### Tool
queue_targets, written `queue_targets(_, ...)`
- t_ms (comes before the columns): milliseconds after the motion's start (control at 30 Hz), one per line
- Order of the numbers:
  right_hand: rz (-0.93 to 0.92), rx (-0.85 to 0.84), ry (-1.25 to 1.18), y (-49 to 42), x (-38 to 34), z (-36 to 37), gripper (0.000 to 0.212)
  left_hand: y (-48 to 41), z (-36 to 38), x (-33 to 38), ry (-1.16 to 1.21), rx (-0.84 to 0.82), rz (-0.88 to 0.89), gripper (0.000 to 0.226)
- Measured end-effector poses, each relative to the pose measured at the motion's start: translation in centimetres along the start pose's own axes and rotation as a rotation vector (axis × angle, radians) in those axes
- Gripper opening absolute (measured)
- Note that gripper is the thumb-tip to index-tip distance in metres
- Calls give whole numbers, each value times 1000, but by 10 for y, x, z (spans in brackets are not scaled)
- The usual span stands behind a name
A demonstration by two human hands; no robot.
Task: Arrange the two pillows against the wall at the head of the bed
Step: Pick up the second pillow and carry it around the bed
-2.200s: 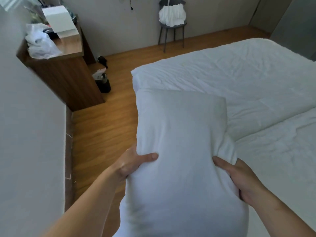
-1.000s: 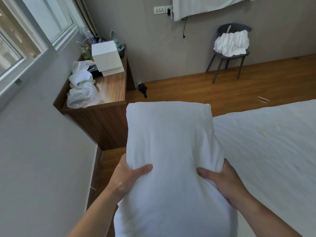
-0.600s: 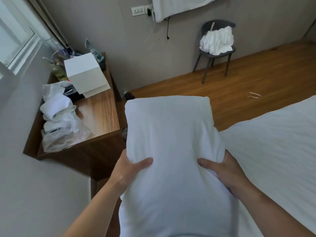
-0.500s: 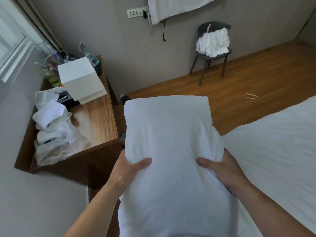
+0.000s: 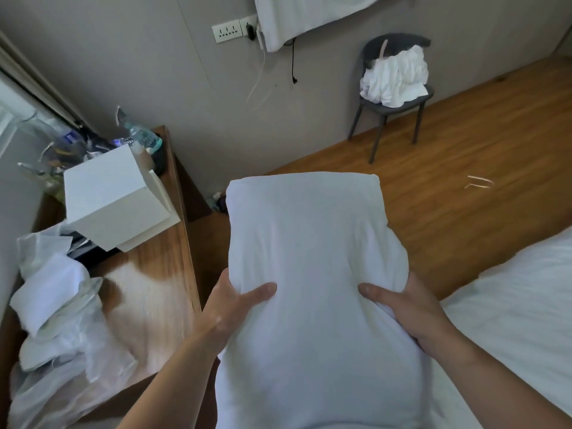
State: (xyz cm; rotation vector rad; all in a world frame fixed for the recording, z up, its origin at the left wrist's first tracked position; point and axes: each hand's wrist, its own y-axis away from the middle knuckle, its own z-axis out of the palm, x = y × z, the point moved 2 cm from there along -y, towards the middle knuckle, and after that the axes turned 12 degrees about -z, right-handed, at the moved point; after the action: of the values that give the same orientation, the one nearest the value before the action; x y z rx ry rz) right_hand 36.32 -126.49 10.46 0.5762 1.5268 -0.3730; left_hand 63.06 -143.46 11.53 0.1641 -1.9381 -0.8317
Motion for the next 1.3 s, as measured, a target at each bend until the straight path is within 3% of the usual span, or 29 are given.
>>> queue_targets(200,28,56,-17,-101,-15,-19,53,-82,29,88,-10,-67,37,95)
queue_targets(367,38,177,-38,-175,-21,-41,51,-162,64,169,-54,-224,74,96)
queue_targets(667,69,509,-16,-300,-37,-69,60,-325,139,310,-239,-470,103,86)
queue_targets(800,98,641,-18,-339,-40,-88,74,-370,181,362,-297,-549,108,81)
queue_targets(967,126,789,23,-377,-43,-127,74,-411,249,418,-355,-669,141,96)
queue_targets(1100,125,864,16,-409,-37,-171,56,-434,323,464,-371,-768,222,89)
queue_targets(1233,141,912,12,-453,-35,-238,56,-458,408,509,-399,-786,242,76)
queue_targets(1300,148,926,3,-473,-40,-278,55,-465,451,534,-418,-787,292,82)
